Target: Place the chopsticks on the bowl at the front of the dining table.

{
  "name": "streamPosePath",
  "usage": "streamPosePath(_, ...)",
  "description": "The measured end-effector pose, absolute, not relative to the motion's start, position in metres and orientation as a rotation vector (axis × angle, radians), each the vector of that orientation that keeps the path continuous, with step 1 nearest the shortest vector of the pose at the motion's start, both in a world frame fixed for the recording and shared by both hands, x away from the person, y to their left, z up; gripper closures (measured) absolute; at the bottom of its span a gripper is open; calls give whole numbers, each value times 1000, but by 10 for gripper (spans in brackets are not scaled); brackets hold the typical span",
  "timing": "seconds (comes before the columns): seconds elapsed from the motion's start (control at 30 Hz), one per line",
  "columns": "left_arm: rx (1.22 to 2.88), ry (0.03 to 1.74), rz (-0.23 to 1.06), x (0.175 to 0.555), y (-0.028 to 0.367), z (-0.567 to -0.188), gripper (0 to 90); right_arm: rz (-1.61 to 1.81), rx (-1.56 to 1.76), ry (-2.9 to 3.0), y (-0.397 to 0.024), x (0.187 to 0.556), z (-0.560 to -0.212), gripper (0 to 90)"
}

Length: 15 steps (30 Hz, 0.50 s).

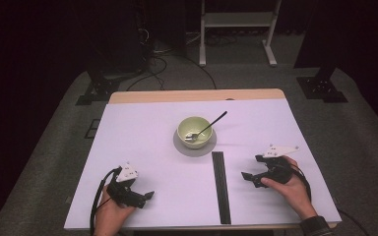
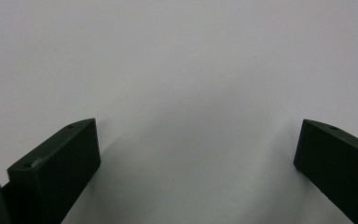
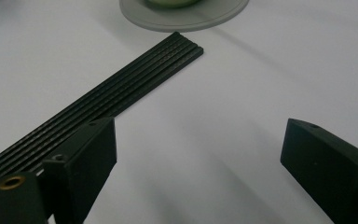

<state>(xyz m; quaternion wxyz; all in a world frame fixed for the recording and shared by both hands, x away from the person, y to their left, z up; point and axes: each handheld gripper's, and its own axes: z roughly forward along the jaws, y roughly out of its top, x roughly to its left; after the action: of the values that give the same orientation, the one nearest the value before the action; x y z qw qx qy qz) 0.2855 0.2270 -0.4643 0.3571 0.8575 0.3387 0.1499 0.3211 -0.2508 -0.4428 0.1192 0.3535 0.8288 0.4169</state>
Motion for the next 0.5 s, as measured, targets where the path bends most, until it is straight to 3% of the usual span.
streamPosePath(0.5, 2214, 874, 387, 285, 227, -464, 0, 1235, 1018, 2449, -236, 327, -442, 91)
